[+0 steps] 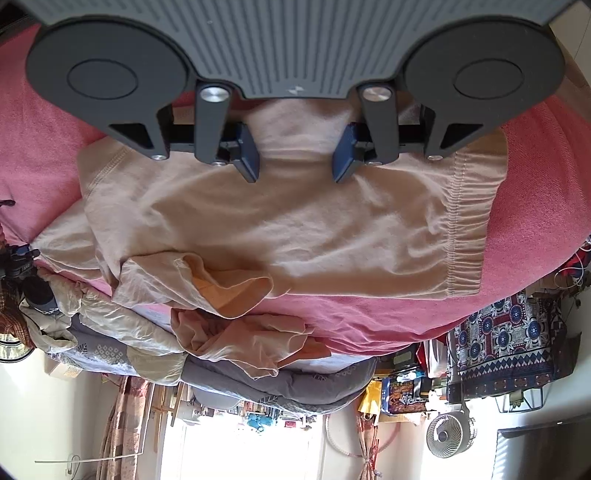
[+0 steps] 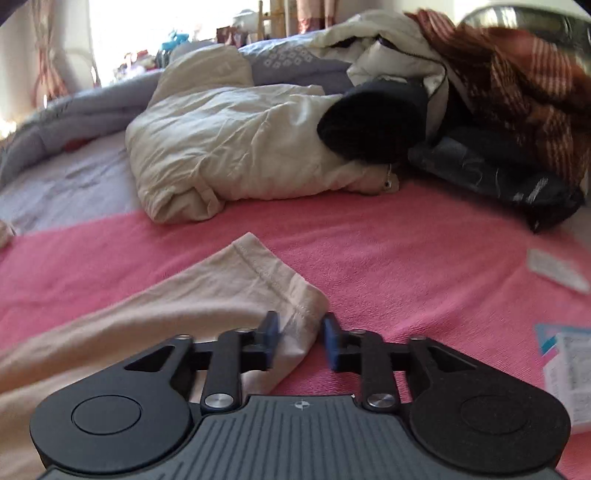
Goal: Fold clothes
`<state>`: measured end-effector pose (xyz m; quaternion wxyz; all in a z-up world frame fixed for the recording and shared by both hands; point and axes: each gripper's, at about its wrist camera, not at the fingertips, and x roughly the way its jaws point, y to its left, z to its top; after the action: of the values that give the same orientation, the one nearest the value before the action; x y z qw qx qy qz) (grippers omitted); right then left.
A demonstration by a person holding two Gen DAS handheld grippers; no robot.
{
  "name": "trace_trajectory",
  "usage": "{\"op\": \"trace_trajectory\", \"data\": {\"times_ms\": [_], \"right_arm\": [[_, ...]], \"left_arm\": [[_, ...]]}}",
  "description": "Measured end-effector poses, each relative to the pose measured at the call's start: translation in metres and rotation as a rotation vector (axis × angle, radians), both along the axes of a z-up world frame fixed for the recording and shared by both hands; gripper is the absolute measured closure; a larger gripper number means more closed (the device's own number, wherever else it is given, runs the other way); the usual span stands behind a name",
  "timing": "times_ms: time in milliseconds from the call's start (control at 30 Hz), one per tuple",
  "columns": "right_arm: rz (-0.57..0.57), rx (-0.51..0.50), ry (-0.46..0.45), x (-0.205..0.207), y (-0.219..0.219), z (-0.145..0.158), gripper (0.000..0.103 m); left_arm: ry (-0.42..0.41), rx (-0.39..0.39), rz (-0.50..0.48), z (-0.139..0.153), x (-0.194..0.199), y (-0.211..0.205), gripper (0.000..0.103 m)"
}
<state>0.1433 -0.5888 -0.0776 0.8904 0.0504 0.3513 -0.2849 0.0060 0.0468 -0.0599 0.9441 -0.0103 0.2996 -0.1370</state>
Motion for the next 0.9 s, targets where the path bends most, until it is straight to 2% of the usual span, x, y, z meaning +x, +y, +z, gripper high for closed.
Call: {"op": "trace_trajectory", "data": {"times_ms": [67,100,200,333,467,567,600,633,667,700,767,833,900], "right_arm": [[0.053,-0.211,-0.021,-0.005,0.03,0.017,0.04],[0.112,-0.265,-0.046,-0.009,0.046,0.027,0.04],[0.365,-0.333,-0.123,-0.022,0.108,0.052,0.038],[0.726,-0.482,-0.117,-0.031,0.214,0.051,0.035],[1.101,-0.386,-0.139,-0.05,0.324,0.053,0.035],[1.295,-0.289,-0.181,-0.062,0.397,0.056,0.028],[1.323,-0.281,-0.179,-0.062,0.418,0.055,0.029],[1.335,-0.288,-0.157,-0.06,0.435,0.051,0.04],[1.331,-0.303,-0.121,-0.056,0.45,0.046,0.057],[1.31,-0.311,-0.077,-0.053,0.46,0.043,0.093],[1.239,-0.289,-0.061,-0.047,0.457,0.05,0.097],[1.148,-0.265,-0.101,-0.044,0.44,0.069,0.098],[1.07,-0.245,-0.176,-0.049,0.416,0.103,0.098]], "left_arm": [[-0.009,-0.011,0.0,-0.001,-0.002,0.001,0.052],[-0.013,-0.016,0.0,-0.002,-0.002,0.001,0.052],[-0.023,-0.035,0.0,-0.003,-0.004,0.002,0.051],[-0.028,-0.067,-0.003,-0.004,-0.005,0.006,0.049],[-0.035,-0.054,-0.011,-0.005,-0.006,0.001,0.045],[-0.037,-0.06,-0.013,-0.005,-0.007,0.0,0.044],[-0.036,-0.066,-0.014,-0.006,-0.007,0.001,0.044],[-0.036,-0.073,-0.015,-0.006,-0.007,0.002,0.044],[-0.035,-0.079,-0.017,-0.006,-0.007,0.002,0.044],[-0.035,-0.085,-0.019,-0.006,-0.007,0.003,0.044],[-0.035,-0.099,-0.023,-0.007,-0.008,0.005,0.043],[-0.035,-0.115,-0.029,-0.007,-0.008,0.007,0.042],[-0.034,-0.129,-0.034,-0.008,-0.008,0.008,0.039]]}}
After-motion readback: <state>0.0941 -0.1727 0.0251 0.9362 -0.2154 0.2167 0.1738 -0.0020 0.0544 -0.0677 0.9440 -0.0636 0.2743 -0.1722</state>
